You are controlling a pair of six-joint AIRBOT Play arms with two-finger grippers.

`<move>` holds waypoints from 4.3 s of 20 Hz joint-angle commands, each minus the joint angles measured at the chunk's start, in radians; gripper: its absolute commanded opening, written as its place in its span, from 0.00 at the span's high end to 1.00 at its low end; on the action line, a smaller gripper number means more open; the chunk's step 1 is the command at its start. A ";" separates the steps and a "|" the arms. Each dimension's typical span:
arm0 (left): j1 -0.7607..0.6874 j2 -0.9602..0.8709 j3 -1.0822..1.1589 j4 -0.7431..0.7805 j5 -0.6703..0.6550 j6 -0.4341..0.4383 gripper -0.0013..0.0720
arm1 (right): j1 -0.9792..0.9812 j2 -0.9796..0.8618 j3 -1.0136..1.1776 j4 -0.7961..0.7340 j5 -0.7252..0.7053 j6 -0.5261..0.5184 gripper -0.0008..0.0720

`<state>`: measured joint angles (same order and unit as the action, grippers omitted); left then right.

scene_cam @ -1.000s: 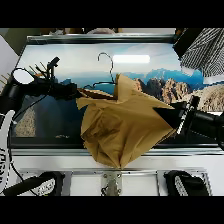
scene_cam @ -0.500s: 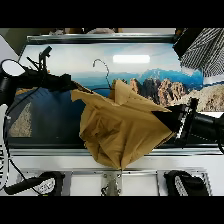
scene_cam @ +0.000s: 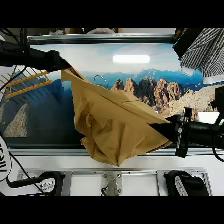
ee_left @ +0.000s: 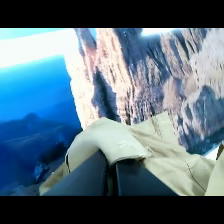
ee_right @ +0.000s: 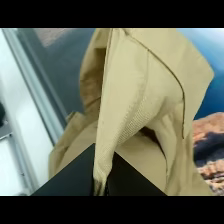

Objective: Fold the clothes and pants, and hang the long-sleeved shirts on hangers.

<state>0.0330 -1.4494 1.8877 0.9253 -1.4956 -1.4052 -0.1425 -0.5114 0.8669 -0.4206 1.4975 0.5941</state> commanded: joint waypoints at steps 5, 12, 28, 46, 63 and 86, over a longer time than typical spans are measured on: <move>-0.116 -0.119 0.151 -0.010 -0.185 0.003 0.96 | 0.001 -0.002 0.000 0.234 0.112 0.055 0.98; -0.200 -0.119 0.157 -0.011 -0.154 0.039 0.72 | 0.001 -0.034 0.000 0.417 -0.008 0.033 0.98; 0.134 0.149 0.080 -0.012 0.183 -0.024 0.04 | 0.000 -0.036 0.000 0.412 -0.393 -0.012 0.98; -0.017 0.172 0.079 -0.008 0.084 -0.022 0.96 | -0.725 0.060 0.117 -0.085 -1.401 -0.071 0.98; -0.033 0.172 0.079 -0.007 0.010 -0.023 0.96 | -0.889 -0.149 0.375 -0.082 -1.630 -0.072 0.98; -0.033 0.172 0.079 -0.003 -0.049 -0.023 0.96 | -1.221 -0.211 0.340 -0.080 -1.092 -0.071 0.23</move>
<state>-0.0002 -1.2781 1.9671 0.9222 -1.5448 -1.4281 -1.3598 -0.7235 1.2064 -0.5049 0.3580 0.5171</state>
